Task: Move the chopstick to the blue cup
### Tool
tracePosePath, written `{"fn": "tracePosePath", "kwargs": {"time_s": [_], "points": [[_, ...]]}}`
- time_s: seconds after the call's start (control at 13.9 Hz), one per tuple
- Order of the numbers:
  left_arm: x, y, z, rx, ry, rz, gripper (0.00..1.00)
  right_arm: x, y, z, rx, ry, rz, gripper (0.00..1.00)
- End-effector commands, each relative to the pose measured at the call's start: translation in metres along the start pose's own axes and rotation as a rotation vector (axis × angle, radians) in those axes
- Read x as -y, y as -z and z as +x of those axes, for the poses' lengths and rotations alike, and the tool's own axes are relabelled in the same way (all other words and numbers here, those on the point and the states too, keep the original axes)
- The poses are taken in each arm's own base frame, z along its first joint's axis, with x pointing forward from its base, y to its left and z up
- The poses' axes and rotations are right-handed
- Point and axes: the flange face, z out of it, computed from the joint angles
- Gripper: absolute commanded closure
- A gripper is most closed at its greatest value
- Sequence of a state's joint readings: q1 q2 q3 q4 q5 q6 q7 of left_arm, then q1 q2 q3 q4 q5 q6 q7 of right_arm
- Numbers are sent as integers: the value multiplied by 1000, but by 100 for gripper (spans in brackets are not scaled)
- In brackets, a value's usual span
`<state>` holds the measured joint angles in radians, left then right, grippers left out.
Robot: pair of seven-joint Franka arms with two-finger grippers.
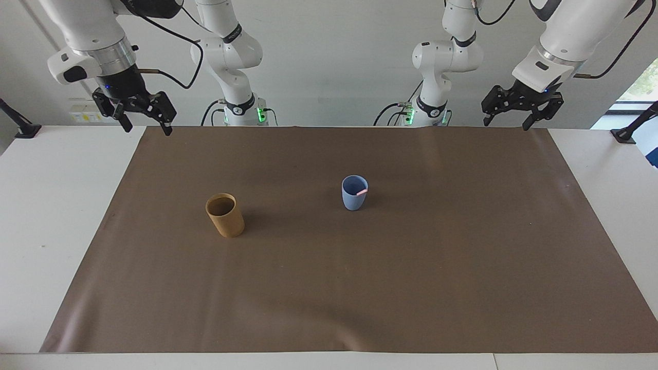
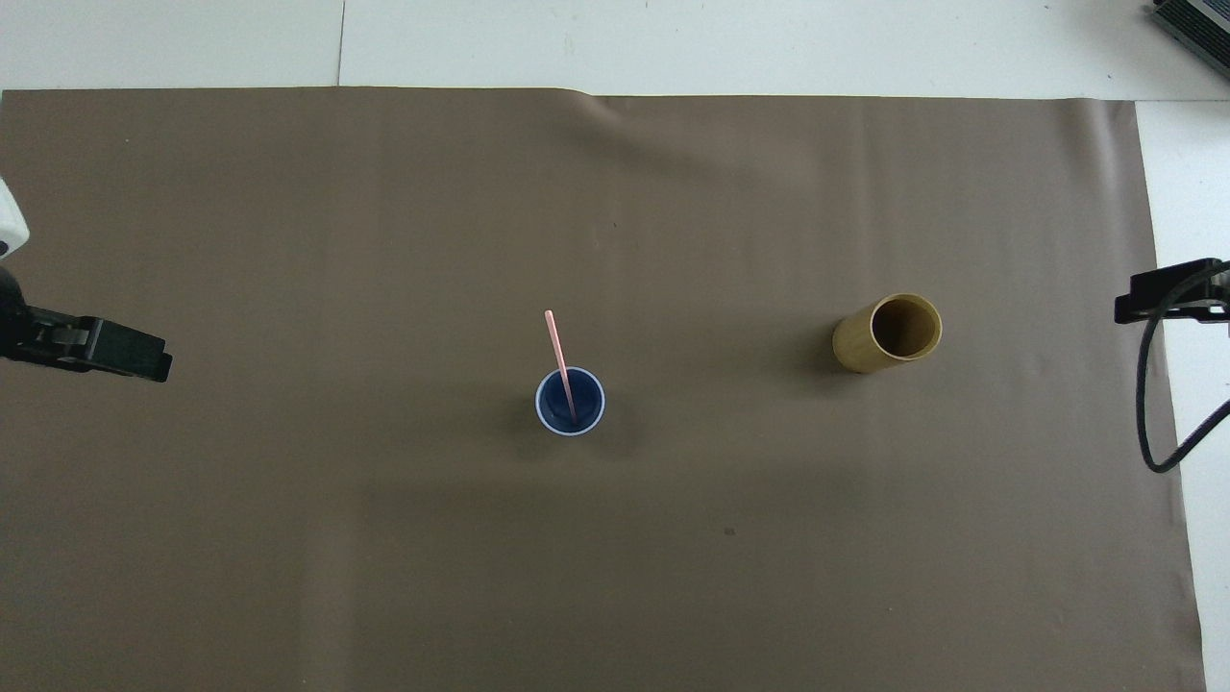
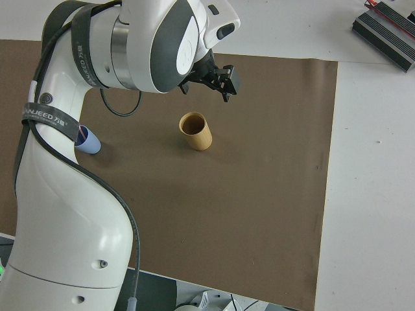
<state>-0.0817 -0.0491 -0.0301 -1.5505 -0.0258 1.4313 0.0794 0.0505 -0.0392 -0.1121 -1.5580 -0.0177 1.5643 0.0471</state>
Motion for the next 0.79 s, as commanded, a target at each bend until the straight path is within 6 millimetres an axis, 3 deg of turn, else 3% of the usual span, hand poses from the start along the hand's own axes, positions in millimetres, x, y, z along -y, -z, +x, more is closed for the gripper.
{"fn": "tracePosePath", "kwargs": {"time_s": [0.0,0.14,0.72], "points": [[3,5,-1,7,-3,8,0,13,1,-9,6,43,-14,0],[3,5,-1,7,-3,8,0,33,3,-10,2,71,-13,0],[3,5,-1,7,-3,8,0,42,3,-12,8,53,-11,0]]}}
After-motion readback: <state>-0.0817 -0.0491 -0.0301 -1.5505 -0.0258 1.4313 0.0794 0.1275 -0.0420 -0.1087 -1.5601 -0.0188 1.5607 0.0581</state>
